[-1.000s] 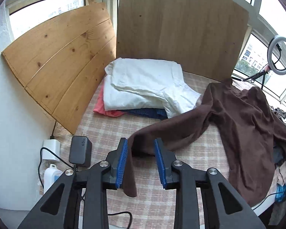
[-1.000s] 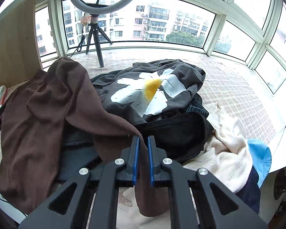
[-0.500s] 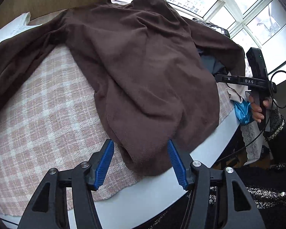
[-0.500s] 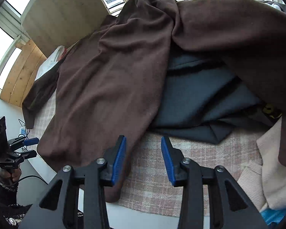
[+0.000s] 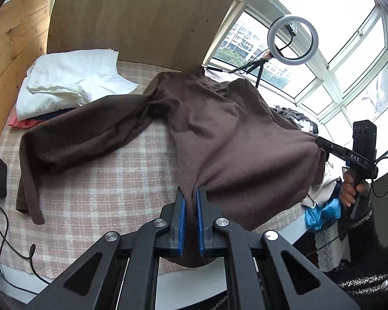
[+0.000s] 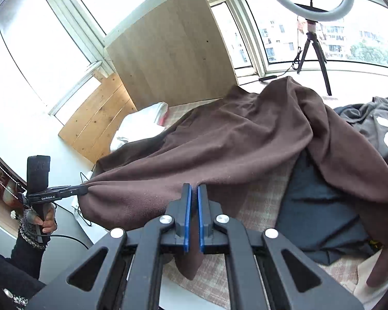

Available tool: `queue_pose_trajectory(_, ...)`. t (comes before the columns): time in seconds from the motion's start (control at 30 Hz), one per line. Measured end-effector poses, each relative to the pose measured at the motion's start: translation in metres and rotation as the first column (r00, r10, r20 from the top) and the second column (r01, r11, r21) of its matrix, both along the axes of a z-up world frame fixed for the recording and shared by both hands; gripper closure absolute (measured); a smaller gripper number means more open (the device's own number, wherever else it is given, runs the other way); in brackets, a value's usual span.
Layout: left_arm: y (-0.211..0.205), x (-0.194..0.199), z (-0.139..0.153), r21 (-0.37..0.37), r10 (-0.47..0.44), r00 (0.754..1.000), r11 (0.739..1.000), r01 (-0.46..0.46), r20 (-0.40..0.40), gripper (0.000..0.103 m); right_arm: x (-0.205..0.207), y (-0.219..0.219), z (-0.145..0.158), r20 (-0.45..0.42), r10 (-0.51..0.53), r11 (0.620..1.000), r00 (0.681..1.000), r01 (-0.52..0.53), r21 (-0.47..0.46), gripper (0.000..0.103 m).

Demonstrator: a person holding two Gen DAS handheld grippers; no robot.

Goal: Fold clothes
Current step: 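Grasp the hem of the brown top with the left gripper while the right gripper grasps the hem, then pull the hem of the brown top toward the bed edge and release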

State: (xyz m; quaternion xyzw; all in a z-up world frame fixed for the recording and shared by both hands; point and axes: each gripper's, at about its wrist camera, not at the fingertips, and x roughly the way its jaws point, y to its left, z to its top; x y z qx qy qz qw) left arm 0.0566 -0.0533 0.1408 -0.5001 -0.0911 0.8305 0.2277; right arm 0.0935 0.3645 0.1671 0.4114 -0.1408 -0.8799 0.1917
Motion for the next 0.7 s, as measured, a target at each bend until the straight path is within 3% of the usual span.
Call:
queue_pose_trajectory(0.07, -0.002, -0.027, -0.024, -0.097, 0.025, 1.000, 0.995, -0.024, 0.009, 0.096, -0.034, -0.013, -0.012, 0.028, -0.003, 0.997, 1.000, 0.001, 0.071, 0.090)
queue_pose_trajectory(0.13, -0.005, -0.046, -0.049, -0.172, 0.034, 0.999, 0.985, -0.029, 0.030, 0.096, -0.056, -0.018, -0.035, 0.116, -0.016, 0.995, 0.993, 0.004, 0.099, 0.088)
queue_pose_trajectory(0.2, -0.007, -0.058, -0.071, -0.195, 0.050, 0.996, 0.980, -0.036, 0.070, 0.096, -0.056, -0.017, -0.052, 0.172, -0.020, 0.996, 0.985, 0.005, 0.087, 0.088)
queue_pose_trajectory(0.37, -0.023, -0.056, -0.086, -0.114, 0.072, 0.991, 0.992, -0.058, 0.115, 0.096, 0.001, -0.037, -0.082, 0.191, 0.069, 0.993, 0.979, -0.086, 0.083, 0.085)
queue_pose_trajectory(0.43, -0.027, -0.055, -0.087, -0.093, 0.061, 0.989, 0.994, -0.049, 0.133, 0.096, 0.014, -0.053, -0.099, 0.216, 0.096, 0.984, 0.972, -0.125, 0.126, 0.068)
queue_pose_trajectory(0.47, -0.027, -0.054, -0.087, -0.092, 0.054, 0.989, 0.995, -0.042, 0.135, 0.096, 0.018, -0.062, -0.108, 0.230, 0.107, 0.978, 0.967, -0.145, 0.153, 0.065)
queue_pose_trajectory(0.7, -0.022, -0.055, -0.082, -0.080, 0.006, 0.991, 0.997, 0.005, 0.134, 0.096, 0.010, -0.090, -0.155, 0.315, 0.069, 0.947, 0.946, -0.162, 0.278, 0.064)
